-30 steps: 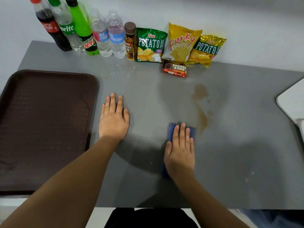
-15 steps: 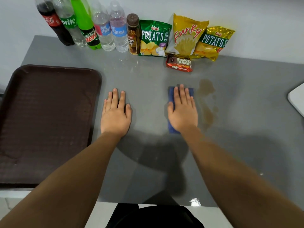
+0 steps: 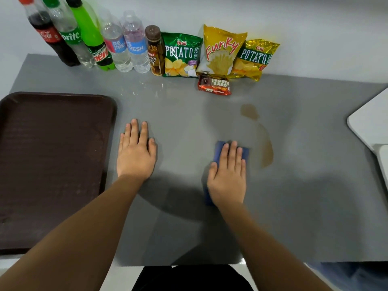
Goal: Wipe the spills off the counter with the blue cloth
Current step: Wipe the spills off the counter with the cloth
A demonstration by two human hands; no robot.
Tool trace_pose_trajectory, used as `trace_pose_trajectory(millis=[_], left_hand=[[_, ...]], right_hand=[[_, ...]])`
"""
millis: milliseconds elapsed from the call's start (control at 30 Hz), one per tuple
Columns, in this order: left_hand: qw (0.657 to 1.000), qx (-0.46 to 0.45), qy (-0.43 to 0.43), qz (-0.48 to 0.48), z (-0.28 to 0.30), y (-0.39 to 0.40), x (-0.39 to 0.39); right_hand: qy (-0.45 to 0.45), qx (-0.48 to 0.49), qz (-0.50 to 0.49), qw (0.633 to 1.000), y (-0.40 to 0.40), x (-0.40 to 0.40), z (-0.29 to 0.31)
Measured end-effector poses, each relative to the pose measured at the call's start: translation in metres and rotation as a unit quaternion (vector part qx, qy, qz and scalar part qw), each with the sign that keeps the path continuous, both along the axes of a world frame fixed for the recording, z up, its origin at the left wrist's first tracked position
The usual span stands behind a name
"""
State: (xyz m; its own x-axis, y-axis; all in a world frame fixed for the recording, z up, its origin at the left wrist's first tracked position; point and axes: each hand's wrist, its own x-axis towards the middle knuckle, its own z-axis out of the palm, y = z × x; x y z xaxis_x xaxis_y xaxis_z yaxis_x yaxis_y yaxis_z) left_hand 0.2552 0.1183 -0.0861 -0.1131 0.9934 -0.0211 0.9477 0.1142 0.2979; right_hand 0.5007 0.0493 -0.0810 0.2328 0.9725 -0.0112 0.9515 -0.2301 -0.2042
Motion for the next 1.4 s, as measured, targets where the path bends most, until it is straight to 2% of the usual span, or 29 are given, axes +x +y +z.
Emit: trace_pose_trajectory(millis=[200,433,600,767,967,1400], left_hand=[[1.000,0.004,0.004,0.000,-0.004,-0.001,-0.001],[1.000,0.016,0.006,0.001,-0.004,-0.002,-0.002],[1.000,0.013,0.005,0.006,-0.001,0.000,0.000],[1.000,0.010,0.005,0.007,0.000,0.000,0.000],[1.000,0.011,0.007,0.010,-0.001,-0.001,0.000],[1.000,0.008,0.004,0.009,-0.002,0.000,0.000]], right_hand=[[0.008,-0.030,0.121,0.992,0.058,-0.005,-0.001],[-0.001,-0.046,0.097,0.994,0.142,0.056,0.001],[-0.015,-0.045,0.033,0.998,0.129,0.091,0.003],[-0.016,-0.043,-0.023,0.999,0.078,0.080,0.003],[-0.013,-0.005,0.023,1.000,0.048,0.034,-0.002],[0.021,-0.035,0.106,0.994,0.141,0.064,0.003]])
